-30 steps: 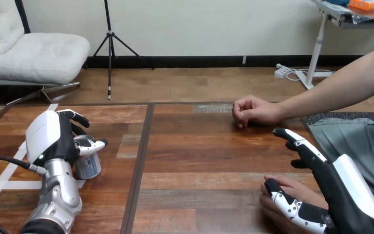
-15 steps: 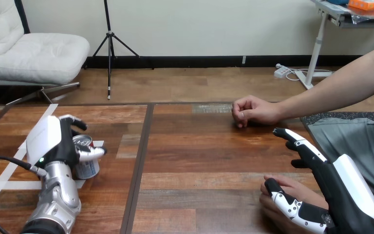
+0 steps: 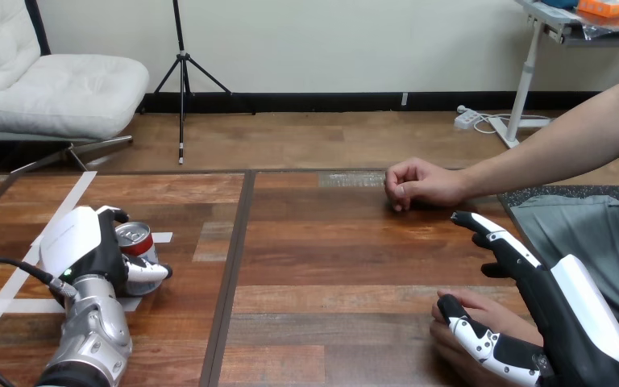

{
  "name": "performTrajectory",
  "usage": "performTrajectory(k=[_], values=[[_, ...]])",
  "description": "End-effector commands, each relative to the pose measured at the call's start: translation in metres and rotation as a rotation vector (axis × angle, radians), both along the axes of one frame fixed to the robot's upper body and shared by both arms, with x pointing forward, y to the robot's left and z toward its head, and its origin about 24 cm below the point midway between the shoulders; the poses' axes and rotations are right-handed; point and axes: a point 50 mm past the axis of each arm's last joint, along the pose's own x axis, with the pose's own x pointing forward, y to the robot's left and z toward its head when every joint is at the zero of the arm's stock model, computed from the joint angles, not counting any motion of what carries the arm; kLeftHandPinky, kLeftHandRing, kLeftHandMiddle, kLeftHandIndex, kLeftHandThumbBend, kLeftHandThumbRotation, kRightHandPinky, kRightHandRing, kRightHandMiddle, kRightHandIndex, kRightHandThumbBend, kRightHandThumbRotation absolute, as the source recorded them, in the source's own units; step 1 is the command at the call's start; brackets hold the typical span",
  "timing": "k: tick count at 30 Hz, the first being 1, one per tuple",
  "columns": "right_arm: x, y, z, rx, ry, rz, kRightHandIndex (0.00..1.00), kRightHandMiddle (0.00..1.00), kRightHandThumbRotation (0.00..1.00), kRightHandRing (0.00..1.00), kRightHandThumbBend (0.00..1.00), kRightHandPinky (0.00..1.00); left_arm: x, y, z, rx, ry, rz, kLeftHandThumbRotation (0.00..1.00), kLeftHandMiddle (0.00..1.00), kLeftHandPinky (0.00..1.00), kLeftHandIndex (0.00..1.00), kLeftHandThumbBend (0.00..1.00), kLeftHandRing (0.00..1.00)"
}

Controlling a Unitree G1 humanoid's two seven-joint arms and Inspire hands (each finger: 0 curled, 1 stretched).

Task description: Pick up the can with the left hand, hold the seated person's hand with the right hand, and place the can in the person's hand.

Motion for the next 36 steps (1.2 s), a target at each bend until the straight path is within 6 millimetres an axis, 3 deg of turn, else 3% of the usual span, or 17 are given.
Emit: performTrajectory(k=[1,16,22,36], values=[[0.0065,0.0032,0.0165,-0.012,-0.102,0.036,0.89,0.92,0.00,0.90,0.35,0.80,0.0190,-0.0079,0.0242,0.021,-0.061,-0.041,0.13,0.77,0.55,0.79,0.92,0.70],[0.0074,0.0037,0.0169,-0.010,-0.097,0.035,0.89,0.92,0.00,0.90,0.35,0.80,0.0250,-0.0048,0.0303,0.035,0.035,-0.043,0.15,0.75,0.52,0.80,0.92,0.67],[0.0076,0.0041,0.0169,-0.011,-0.100,0.037,0.89,0.92,0.00,0.90,0.35,0.80,0.0255,-0.0048,0.0310,0.023,0.036,-0.045,0.14,0.73,0.48,0.78,0.93,0.64],[0.0078,0.0040,0.0175,-0.015,-0.104,0.035,0.89,0.92,0.00,0.90,0.35,0.79,0.0250,-0.0061,0.0301,0.020,0.007,-0.044,0.07,0.71,0.50,0.75,0.89,0.64]])
